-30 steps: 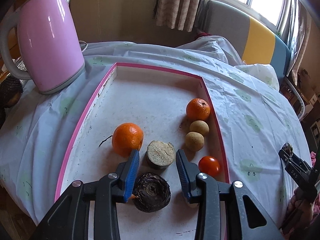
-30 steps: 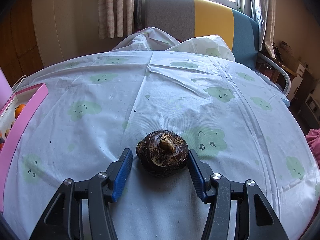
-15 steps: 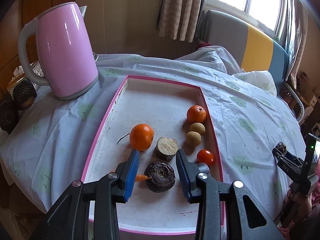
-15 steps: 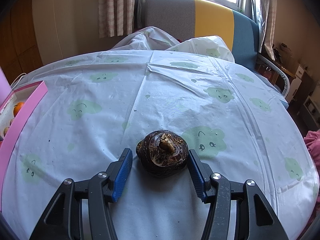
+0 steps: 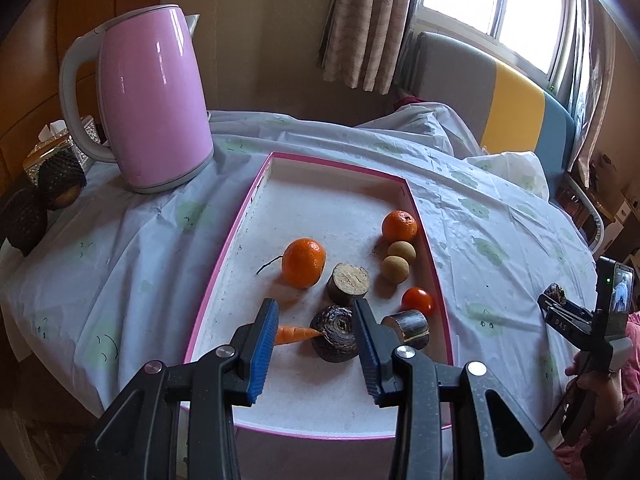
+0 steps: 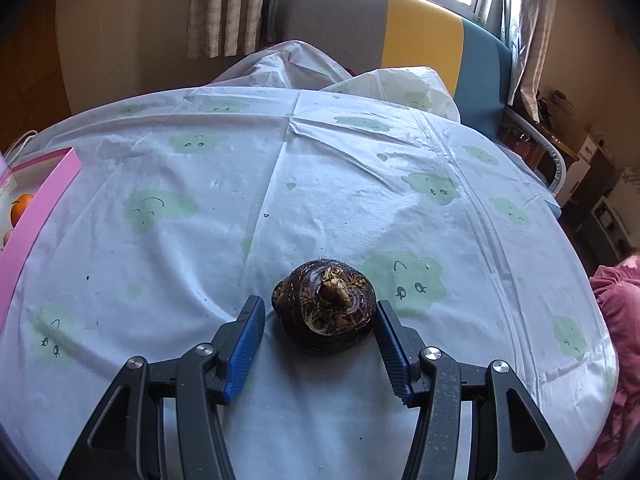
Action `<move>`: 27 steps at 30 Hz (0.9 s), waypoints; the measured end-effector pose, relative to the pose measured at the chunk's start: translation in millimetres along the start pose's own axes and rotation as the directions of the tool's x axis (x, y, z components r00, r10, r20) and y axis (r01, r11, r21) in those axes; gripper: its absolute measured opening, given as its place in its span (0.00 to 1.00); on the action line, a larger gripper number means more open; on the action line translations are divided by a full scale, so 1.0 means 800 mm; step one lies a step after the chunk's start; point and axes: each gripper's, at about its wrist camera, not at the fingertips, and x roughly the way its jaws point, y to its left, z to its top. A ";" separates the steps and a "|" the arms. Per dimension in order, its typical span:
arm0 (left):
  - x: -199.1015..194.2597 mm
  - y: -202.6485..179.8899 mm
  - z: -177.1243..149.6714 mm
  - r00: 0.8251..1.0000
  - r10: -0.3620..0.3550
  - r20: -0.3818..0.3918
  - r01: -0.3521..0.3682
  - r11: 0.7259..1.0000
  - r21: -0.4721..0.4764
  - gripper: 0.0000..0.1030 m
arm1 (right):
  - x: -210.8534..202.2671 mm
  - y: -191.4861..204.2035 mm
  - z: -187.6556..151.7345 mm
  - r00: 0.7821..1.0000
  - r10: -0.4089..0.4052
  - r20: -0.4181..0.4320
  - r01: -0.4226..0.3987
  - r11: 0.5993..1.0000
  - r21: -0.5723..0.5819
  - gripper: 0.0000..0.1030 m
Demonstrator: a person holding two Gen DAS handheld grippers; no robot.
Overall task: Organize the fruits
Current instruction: 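Close the right gripper on the dark brown round vegetable and lift it, then lower the dark brown vegetable into the tray and open the right gripper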
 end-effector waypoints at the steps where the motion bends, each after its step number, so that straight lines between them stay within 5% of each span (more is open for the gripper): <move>1: -0.002 0.003 0.000 1.000 0.001 0.005 -0.001 1.000 -0.002 0.37 | -0.001 0.000 0.000 1.000 -0.003 -0.002 0.003 1.000 0.006 0.55; 6: -0.008 0.016 -0.001 1.000 0.010 0.020 -0.009 1.000 -0.015 0.37 | -0.010 0.011 0.002 1.000 -0.023 0.012 0.023 1.000 -0.012 0.49; 15: -0.010 0.027 -0.005 1.000 0.011 0.024 -0.010 0.999 -0.030 0.37 | -0.045 0.068 -0.001 0.993 0.107 0.050 -0.100 0.987 -0.123 0.49; 27: -0.010 0.041 -0.007 0.999 0.033 0.020 -0.031 0.998 -0.053 0.37 | -0.106 0.179 0.010 0.920 0.391 0.036 -0.372 0.896 -0.244 0.49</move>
